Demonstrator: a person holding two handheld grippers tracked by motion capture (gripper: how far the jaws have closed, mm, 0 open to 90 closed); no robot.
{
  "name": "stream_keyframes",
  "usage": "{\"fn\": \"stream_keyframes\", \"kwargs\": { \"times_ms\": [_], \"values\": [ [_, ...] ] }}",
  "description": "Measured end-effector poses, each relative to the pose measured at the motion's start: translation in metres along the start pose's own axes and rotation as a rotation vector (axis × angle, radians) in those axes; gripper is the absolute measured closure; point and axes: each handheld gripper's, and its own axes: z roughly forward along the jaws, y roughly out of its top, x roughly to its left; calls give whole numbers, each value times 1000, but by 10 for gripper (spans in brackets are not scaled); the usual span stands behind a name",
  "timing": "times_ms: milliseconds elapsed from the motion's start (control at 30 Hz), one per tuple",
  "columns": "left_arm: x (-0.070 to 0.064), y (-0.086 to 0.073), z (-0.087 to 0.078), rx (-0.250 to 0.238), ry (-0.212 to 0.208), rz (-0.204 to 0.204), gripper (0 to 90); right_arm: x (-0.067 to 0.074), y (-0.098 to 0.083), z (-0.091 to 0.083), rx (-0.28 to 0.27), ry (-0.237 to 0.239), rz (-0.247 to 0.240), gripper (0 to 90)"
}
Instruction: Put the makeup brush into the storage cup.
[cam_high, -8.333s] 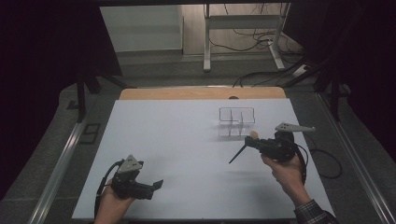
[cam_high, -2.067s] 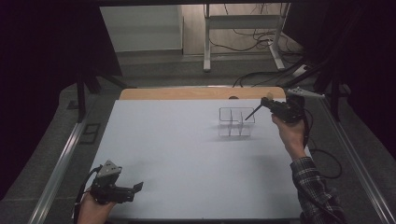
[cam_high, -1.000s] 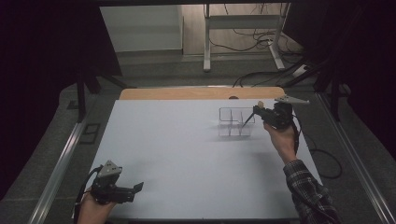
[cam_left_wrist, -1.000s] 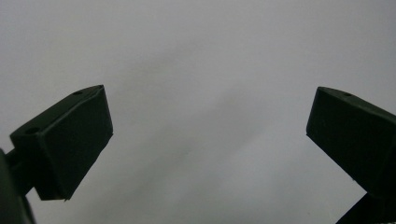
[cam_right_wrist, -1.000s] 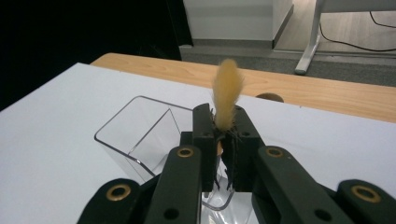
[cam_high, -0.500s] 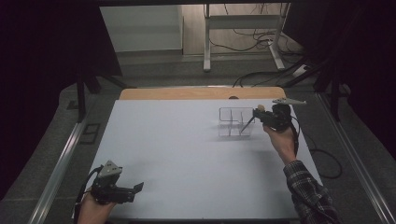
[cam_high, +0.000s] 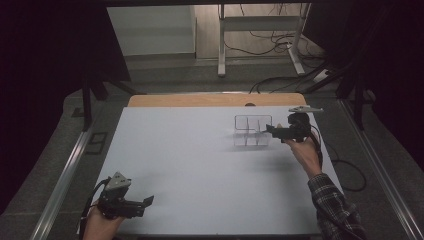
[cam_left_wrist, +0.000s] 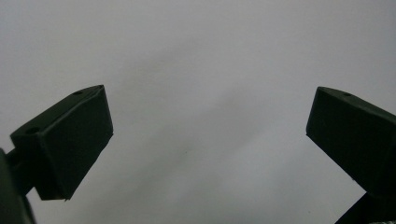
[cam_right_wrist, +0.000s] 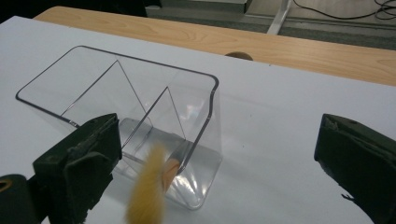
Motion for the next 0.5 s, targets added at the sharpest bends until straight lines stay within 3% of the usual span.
{"fn": "stream_keyframes", "kwargs": {
  "times_ms": [500],
  "values": [
    [0,0,0,0,-2,-1,10,-1,-4,-3,38,23,-28,16]
  ]
}}
